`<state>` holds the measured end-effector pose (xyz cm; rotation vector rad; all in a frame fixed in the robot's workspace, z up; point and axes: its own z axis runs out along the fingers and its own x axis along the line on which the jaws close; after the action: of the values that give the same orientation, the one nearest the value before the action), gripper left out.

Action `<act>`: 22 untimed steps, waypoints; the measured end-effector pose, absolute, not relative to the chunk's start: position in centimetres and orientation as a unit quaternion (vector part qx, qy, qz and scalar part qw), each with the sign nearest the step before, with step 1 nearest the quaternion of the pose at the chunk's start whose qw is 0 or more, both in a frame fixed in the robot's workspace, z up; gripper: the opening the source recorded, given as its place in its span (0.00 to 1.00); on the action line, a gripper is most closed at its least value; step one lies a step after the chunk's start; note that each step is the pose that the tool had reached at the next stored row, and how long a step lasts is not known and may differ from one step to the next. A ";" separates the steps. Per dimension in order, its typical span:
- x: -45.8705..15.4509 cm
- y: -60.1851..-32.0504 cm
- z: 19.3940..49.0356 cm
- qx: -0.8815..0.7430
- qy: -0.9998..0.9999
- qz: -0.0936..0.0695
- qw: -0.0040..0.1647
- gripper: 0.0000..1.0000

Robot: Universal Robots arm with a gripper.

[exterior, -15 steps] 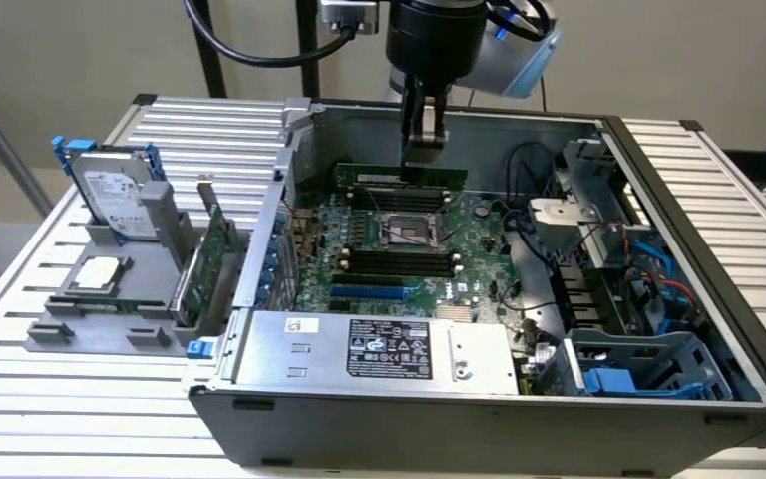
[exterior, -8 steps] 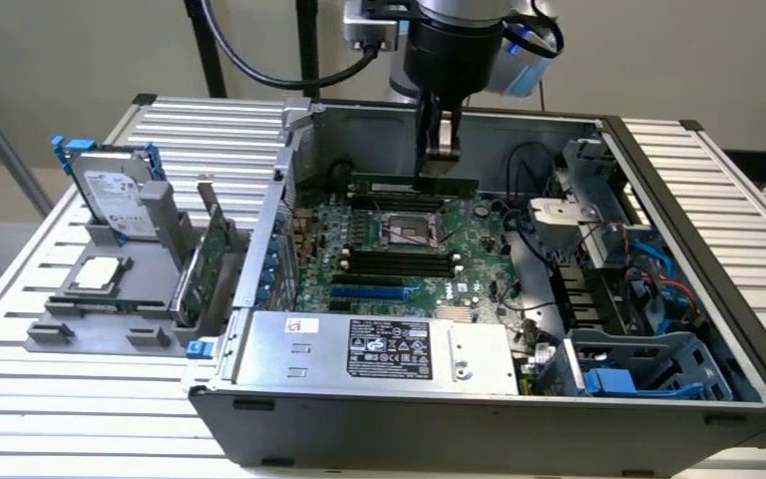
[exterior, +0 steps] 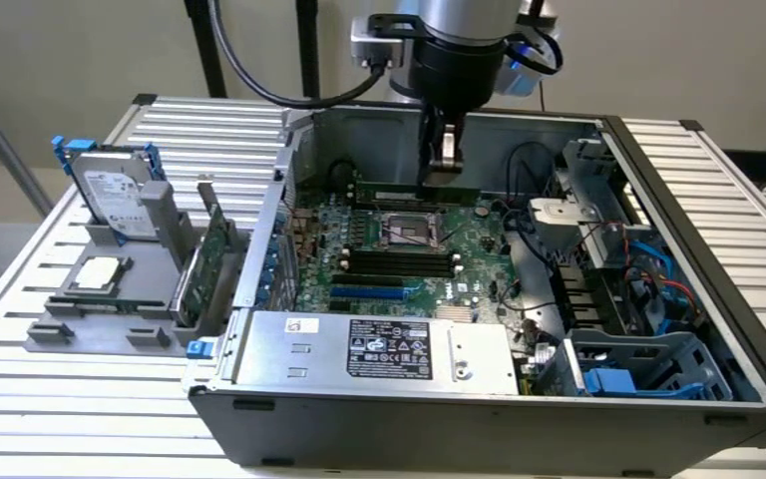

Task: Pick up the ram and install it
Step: 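Insert the ram into the slot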

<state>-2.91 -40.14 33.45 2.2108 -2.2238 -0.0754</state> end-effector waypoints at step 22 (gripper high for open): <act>-3.7 -39.7 29.5 0.705 -0.709 -0.024 0.003 0.00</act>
<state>-3.75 -39.65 29.45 2.2103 -2.2230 -0.0753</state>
